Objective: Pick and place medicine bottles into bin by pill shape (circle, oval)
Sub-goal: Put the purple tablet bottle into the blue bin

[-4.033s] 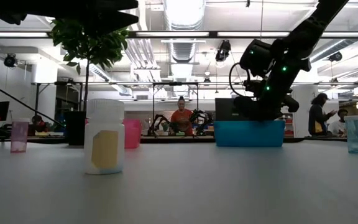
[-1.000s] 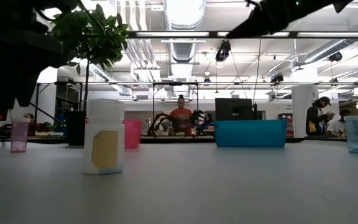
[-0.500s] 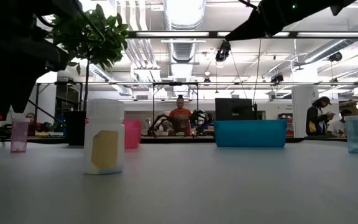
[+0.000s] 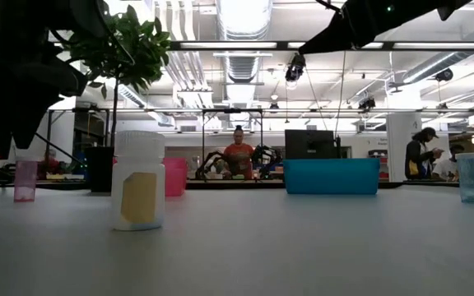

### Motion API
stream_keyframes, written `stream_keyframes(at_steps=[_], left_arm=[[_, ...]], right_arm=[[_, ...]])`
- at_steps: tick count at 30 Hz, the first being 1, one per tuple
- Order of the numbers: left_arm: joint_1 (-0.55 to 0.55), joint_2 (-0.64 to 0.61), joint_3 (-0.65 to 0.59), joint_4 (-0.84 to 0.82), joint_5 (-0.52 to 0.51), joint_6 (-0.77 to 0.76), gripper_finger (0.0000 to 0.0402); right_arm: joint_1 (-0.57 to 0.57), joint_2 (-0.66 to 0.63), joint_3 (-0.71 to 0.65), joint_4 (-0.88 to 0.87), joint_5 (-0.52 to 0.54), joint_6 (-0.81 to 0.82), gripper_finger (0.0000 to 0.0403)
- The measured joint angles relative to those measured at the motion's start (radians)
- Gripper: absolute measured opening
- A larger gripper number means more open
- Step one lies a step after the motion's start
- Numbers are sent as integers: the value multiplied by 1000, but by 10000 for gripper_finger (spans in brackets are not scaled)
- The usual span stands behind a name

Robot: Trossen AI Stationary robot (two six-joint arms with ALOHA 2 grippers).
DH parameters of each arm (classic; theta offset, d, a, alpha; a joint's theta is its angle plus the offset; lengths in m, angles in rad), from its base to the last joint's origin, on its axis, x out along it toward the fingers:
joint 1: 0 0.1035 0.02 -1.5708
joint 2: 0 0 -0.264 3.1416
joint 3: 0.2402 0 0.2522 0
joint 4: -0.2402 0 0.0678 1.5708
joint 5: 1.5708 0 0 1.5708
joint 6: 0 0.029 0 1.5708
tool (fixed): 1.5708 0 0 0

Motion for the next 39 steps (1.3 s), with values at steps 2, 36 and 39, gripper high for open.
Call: stream_keyframes(at_steps=[2, 36, 39], left_arm=[[8, 0, -6, 0, -16, 0, 258], [33, 163, -27, 31, -104, 0, 200], [33, 168, -27, 30, -104, 0, 167]], right_arm=[[0, 0, 0, 0, 0, 0, 168], [0, 0, -3, -1, 0, 7, 168], [0, 0, -3, -2, 0, 9, 168]])
